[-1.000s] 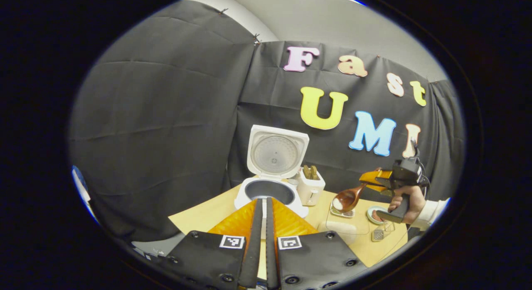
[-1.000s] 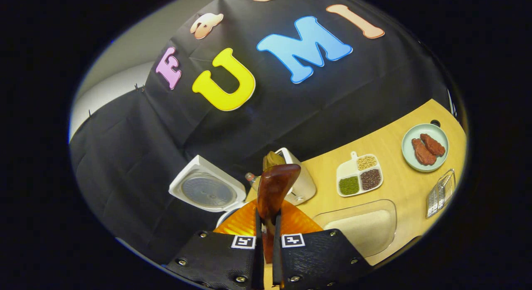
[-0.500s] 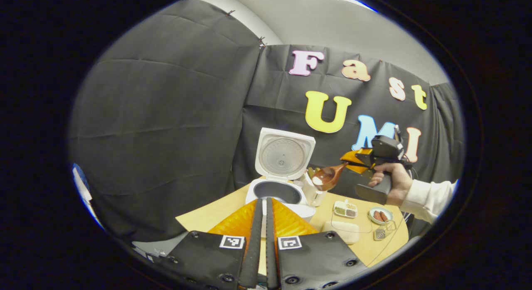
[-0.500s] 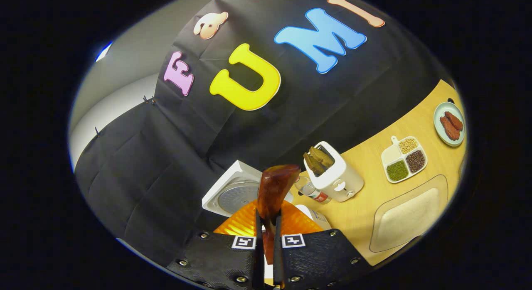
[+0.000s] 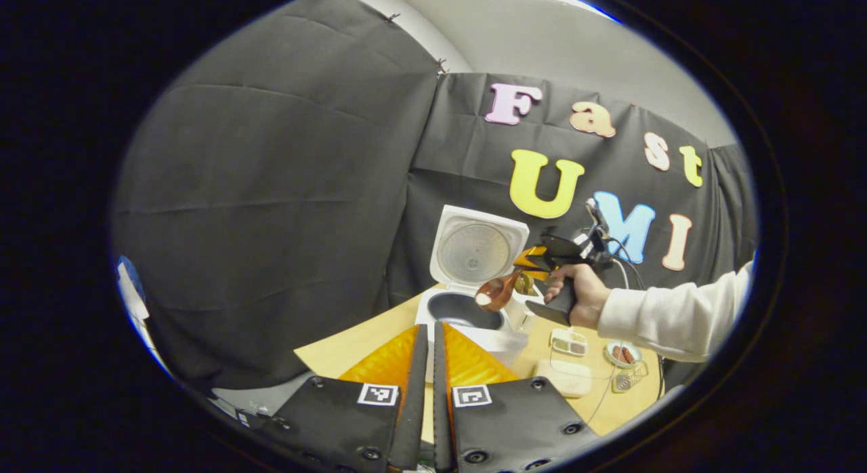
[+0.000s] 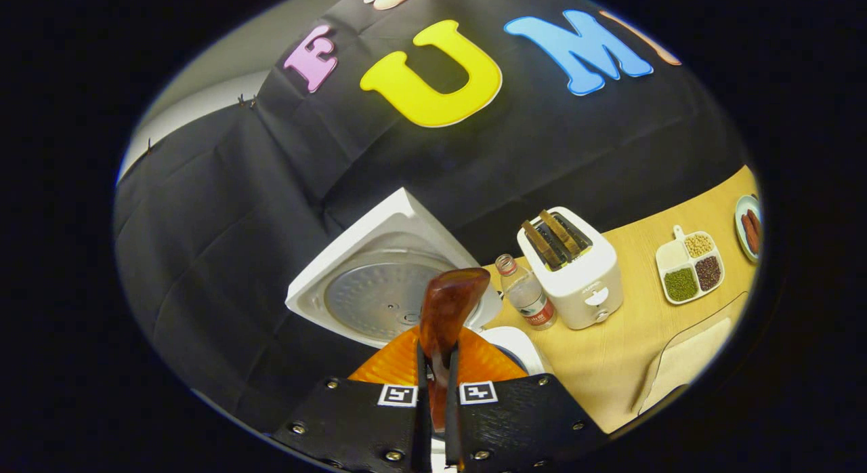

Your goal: Close the left gripper, press the button to open the rice cooker; take a wooden spoon from the chopstick holder with the right hand, scoop a spoonful of rice and pour it into the rice cooker, then put the wooden spoon back into the chopstick holder.

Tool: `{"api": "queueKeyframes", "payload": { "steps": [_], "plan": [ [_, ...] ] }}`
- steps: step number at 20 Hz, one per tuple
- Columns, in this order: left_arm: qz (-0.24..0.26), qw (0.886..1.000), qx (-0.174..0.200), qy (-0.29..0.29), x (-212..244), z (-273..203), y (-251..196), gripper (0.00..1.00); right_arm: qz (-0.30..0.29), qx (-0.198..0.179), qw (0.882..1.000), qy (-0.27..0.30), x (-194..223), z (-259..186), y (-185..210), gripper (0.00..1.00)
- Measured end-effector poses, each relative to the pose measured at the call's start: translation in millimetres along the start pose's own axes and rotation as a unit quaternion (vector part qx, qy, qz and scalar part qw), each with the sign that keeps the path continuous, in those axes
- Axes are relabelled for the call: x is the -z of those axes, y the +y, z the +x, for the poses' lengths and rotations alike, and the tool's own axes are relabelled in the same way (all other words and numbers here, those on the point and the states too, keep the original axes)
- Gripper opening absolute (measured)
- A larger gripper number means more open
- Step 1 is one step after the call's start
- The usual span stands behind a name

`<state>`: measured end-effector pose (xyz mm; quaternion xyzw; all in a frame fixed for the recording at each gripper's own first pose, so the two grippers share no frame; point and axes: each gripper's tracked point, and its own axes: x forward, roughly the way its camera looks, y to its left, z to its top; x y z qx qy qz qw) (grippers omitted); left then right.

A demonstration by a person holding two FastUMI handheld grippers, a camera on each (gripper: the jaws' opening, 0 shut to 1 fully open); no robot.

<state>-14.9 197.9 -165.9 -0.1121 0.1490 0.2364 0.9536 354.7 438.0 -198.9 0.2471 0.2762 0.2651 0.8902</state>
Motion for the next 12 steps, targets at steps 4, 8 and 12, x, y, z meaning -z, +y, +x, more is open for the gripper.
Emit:
{"api": "queueKeyframes", "payload": {
  "steps": [4,8,12],
  "plan": [
    [-0.003,1.0,-0.003,0.008,5.9,5.1,8.4,0.16,-0.089,0.007,0.996,0.012,21.4,18.2,11.4,0.08],
    [-0.009,1.0,-0.009,0.012,7.6,12.3,16.5,0.16,-0.192,0.01,0.981,0.016,36.4,26.7,23.4,0.08],
    [-0.01,1.0,-0.012,0.015,6.4,17.9,23.0,0.16,-0.268,0.006,0.963,0.013,43.4,31.6,33.3,0.08]
  ]
}}
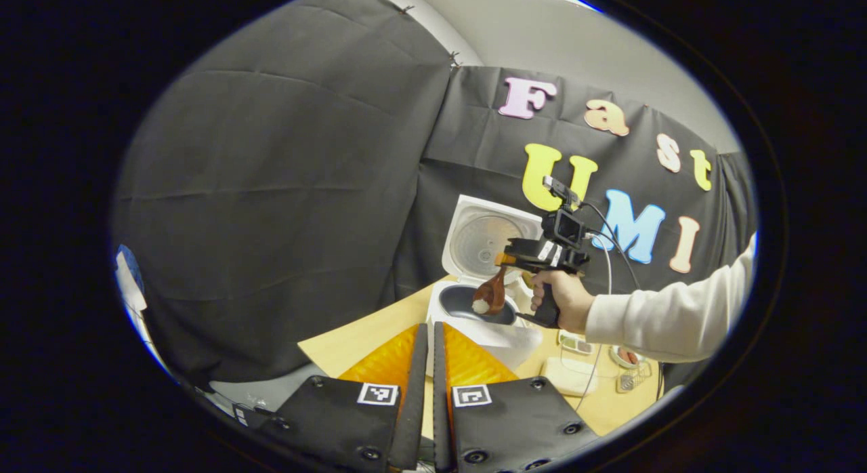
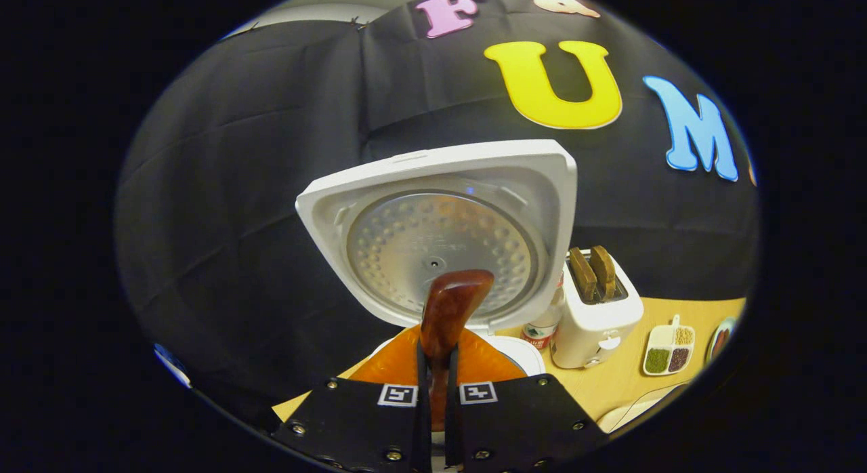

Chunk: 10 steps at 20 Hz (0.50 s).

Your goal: Close the left gripper, press the button to open the rice cooker; take a wooden spoon from the chopstick holder with the right hand, scoop a spoonful of rice and pour it into the rice cooker, then put the wooden spoon back into the chopstick holder.

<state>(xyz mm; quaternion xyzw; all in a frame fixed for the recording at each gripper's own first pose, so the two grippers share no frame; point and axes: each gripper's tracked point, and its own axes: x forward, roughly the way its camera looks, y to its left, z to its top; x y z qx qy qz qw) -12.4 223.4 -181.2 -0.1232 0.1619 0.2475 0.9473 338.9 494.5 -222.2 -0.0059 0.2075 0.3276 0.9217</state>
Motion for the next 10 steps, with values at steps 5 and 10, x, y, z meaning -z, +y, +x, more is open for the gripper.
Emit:
{"api": "queueKeyframes", "payload": {
  "steps": [5,10],
  "plan": [
    [-0.004,1.0,-0.001,0.001,-0.9,3.6,4.7,0.16,-0.115,-0.02,0.993,-0.004,5.5,-2.0,17.0,0.08],
    [-0.008,1.0,0.001,0.006,5.5,5.0,2.3,0.07,-0.257,-0.032,0.965,-0.029,10.8,-10.3,40.8,0.08]
  ]
}}
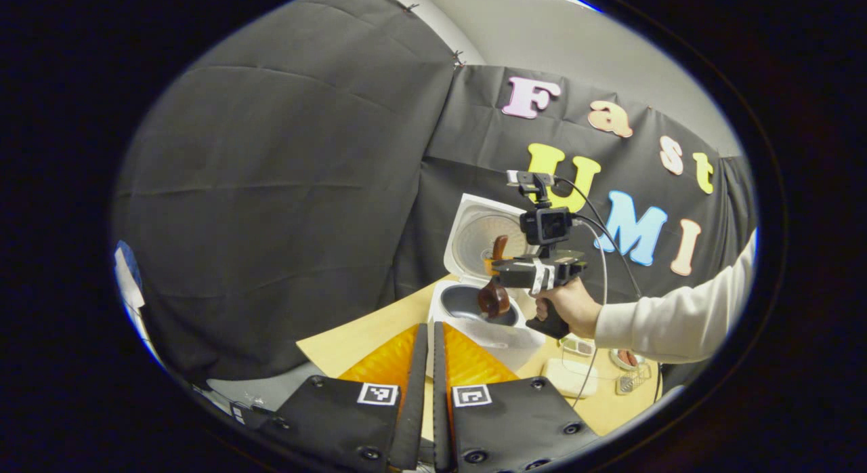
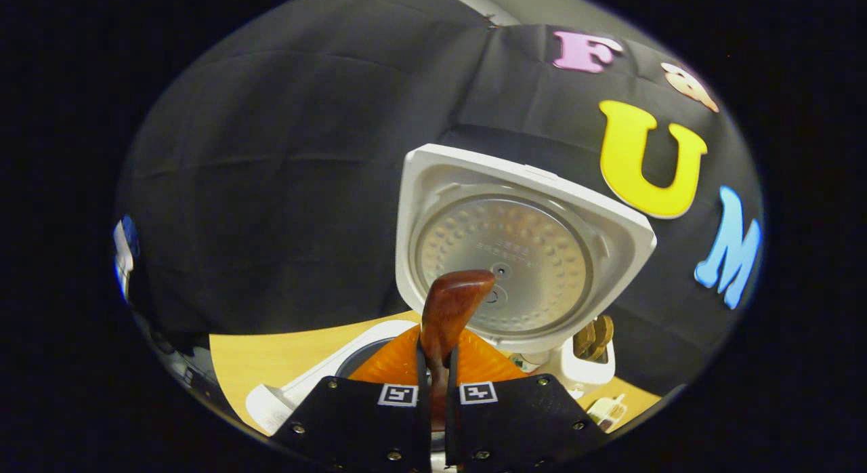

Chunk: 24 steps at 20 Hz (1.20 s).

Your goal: Close the left gripper, press the button to open the rice cooker; take a wooden spoon from the chopstick holder with the right hand, scoop a spoonful of rice and pour it into the rice cooker, then put the wooden spoon back into the chopstick holder.

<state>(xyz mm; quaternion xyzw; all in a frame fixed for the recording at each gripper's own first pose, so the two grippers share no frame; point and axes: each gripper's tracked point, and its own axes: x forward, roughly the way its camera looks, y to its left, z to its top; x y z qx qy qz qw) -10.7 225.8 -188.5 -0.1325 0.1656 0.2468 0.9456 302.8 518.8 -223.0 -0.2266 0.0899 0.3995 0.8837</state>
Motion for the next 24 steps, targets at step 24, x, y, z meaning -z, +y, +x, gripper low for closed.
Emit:
{"api": "queueKeyframes", "payload": {
  "steps": [24],
  "plan": [
    [0.006,1.0,0.012,-0.017,-12.2,-14.6,-12.2,0.16,0.433,-0.006,0.901,0.007,18.0,-57.8,-103.7,0.08]
  ]
}}
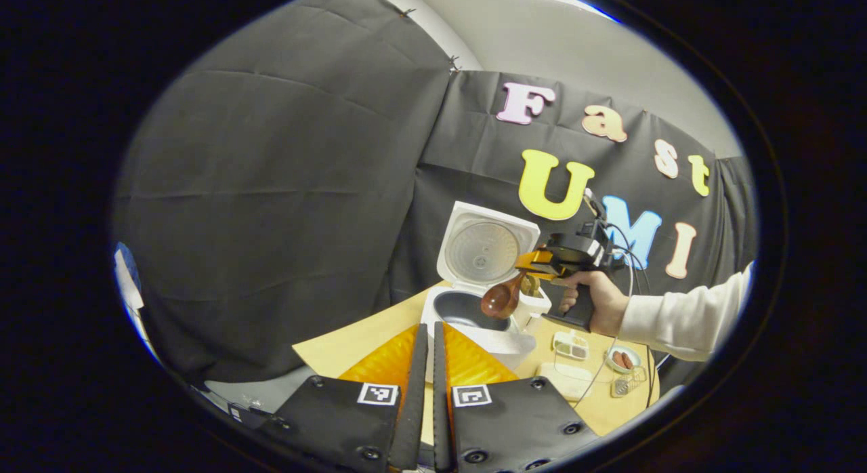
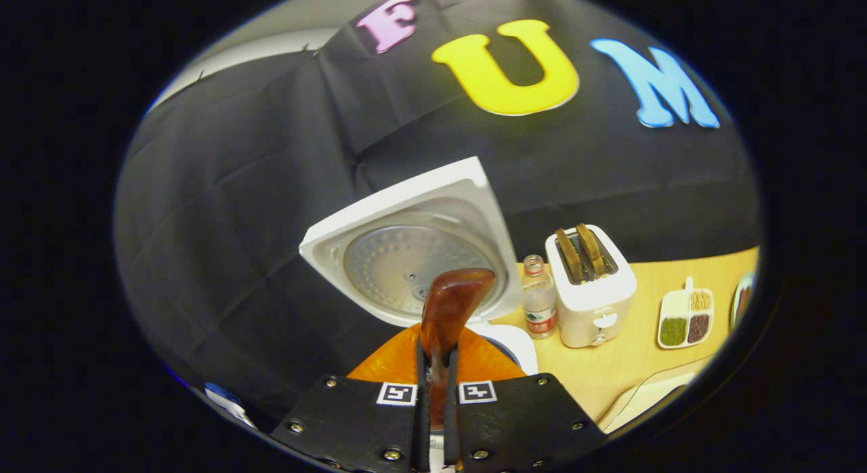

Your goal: Close the left gripper, press the button to open the rice cooker; take a wooden spoon from the chopstick holder with the right hand, scoop a spoonful of rice and pour it into the rice cooker, then put the wooden spoon back into the chopstick holder.

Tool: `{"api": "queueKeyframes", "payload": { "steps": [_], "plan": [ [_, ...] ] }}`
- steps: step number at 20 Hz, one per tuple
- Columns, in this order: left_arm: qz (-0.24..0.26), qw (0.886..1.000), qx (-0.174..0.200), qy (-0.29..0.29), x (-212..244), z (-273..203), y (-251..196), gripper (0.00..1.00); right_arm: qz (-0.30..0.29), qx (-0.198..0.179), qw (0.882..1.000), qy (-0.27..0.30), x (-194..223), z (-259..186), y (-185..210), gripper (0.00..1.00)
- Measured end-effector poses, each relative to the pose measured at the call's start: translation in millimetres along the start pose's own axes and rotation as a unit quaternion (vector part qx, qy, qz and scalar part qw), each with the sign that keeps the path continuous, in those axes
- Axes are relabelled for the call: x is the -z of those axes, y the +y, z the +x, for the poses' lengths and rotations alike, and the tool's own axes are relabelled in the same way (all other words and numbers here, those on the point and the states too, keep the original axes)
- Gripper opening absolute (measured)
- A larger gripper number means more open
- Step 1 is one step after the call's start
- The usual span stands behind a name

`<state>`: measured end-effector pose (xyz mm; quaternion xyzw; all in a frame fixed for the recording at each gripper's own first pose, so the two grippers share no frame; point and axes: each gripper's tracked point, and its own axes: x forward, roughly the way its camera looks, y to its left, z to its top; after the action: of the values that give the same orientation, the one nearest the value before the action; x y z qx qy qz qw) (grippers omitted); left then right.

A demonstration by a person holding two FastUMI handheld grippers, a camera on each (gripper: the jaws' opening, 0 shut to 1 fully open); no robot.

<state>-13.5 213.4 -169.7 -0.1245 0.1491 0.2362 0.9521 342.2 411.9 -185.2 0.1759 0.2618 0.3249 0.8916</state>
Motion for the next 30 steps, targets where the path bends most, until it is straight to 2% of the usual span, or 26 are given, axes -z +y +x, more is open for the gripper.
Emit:
{"api": "queueKeyframes", "payload": {
  "steps": [6,10,15,17,23,29,30],
  "plan": [
    [0.007,1.0,0.012,-0.002,-1.5,-0.2,-23.4,0.16,0.023,0.031,0.999,-0.027,-18.7,-62.9,-70.9,0.08],
    [0.013,1.0,0.02,0.0,0.6,-2.8,-36.6,0.16,0.056,0.08,0.994,-0.041,-17.4,-112.8,-143.6,0.08],
    [0.019,0.999,0.025,-0.003,5.4,-7.3,-57.7,0.16,0.107,0.154,0.982,-0.016,29.5,-150.0,-236.0,0.08],
    [0.024,0.999,0.025,-0.004,4.4,-12.1,-66.5,0.16,0.128,0.173,0.977,-0.008,43.1,-156.5,-256.6,0.08],
    [0.042,0.999,0.022,0.002,14.4,-23.7,-89.3,0.16,0.174,0.179,0.968,-0.034,25.8,-191.4,-297.6,0.08],
    [0.053,0.998,0.041,0.005,18.9,-20.3,-127.3,0.16,0.187,0.201,0.958,-0.077,-10.9,-261.1,-354.0,0.08],
    [0.055,0.997,0.045,0.004,19.0,-19.1,-132.7,0.07,0.187,0.21,0.956,-0.081,-11.7,-274.0,-365.5,0.08]
  ]
}}
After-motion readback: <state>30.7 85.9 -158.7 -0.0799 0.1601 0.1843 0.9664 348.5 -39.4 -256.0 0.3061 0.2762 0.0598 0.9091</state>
